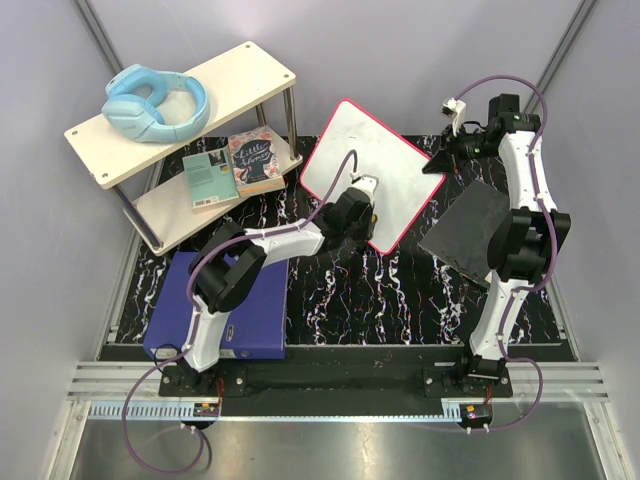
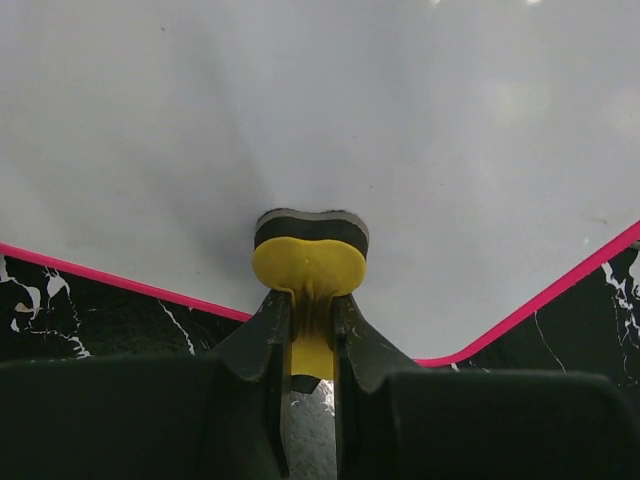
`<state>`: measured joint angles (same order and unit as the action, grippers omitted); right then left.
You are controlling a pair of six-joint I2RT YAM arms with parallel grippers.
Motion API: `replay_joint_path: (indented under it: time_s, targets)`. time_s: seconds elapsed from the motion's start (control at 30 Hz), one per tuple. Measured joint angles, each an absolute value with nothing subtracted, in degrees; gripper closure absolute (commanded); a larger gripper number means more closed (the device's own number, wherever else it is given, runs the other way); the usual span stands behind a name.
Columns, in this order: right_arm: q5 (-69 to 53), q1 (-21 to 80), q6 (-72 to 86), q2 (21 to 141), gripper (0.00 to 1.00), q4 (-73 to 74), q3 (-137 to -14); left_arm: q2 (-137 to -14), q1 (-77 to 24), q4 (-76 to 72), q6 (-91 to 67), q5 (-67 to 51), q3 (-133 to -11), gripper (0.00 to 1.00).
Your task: Erase the whiteboard
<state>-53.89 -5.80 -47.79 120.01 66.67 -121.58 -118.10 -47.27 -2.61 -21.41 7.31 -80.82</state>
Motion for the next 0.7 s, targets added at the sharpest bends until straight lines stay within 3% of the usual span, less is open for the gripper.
replay_joint_path:
  time_s: [0.7]
  targets:
    - [-58.74,-5.74,-50.57,119.92,1.00,68.07,-121.43,-119.11,-46.13,16.53,-19.94,-4.43,-86.89,1.00]
